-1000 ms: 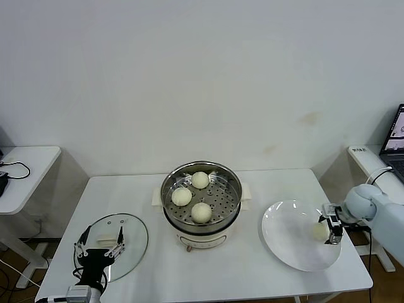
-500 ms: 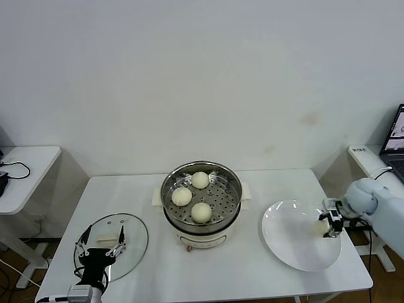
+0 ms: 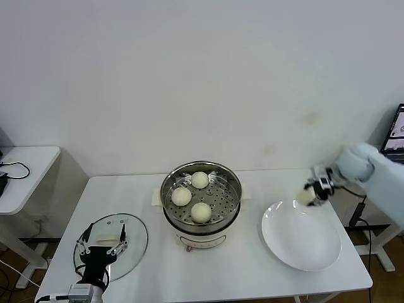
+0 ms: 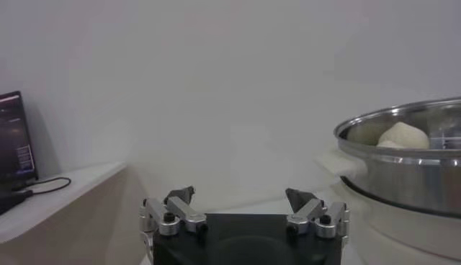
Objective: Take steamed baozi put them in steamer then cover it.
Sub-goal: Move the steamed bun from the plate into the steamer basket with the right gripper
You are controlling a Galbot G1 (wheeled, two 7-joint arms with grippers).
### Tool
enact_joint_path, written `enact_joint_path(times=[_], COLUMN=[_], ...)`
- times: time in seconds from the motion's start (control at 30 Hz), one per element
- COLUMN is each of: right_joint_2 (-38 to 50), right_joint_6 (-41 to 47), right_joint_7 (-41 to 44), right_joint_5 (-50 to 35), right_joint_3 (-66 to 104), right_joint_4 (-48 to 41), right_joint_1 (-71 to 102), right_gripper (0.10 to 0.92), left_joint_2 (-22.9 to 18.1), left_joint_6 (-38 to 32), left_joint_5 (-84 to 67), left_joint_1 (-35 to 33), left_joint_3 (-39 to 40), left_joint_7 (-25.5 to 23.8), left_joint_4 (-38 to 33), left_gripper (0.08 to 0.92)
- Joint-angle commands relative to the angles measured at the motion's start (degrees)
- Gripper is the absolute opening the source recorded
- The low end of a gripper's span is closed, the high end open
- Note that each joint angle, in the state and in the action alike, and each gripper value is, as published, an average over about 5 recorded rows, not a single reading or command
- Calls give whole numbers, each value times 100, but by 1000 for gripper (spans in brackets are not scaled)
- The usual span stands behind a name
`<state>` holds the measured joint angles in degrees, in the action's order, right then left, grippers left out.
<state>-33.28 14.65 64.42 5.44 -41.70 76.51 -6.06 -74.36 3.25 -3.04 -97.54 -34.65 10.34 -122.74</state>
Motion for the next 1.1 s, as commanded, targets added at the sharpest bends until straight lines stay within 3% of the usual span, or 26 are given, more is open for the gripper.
enact_joint_path(times=[0.03, 0.63, 1.1], right_joint_2=[-1147, -2609, -3005], right_joint_6=[607, 1792, 2307], right_joint_7=[-181, -1030, -1414], right_joint_5=[-1425, -2510, -2380], right_joint_3=[-1710, -2385, -2450], right_joint_4=[215, 250, 15], right_joint_1=[-2600, -2328, -1612], right_gripper=[603, 616, 619], left_joint_2=[4, -30, -86], left_joint_6=[10, 31, 22], left_joint_5=[-3, -17, -20], left_joint_1=[-4, -10, 7], left_joint_3=[3, -86, -114], left_joint_7=[-8, -4, -5], left_joint_4=[-24, -45, -31], left_gripper=[823, 823, 823])
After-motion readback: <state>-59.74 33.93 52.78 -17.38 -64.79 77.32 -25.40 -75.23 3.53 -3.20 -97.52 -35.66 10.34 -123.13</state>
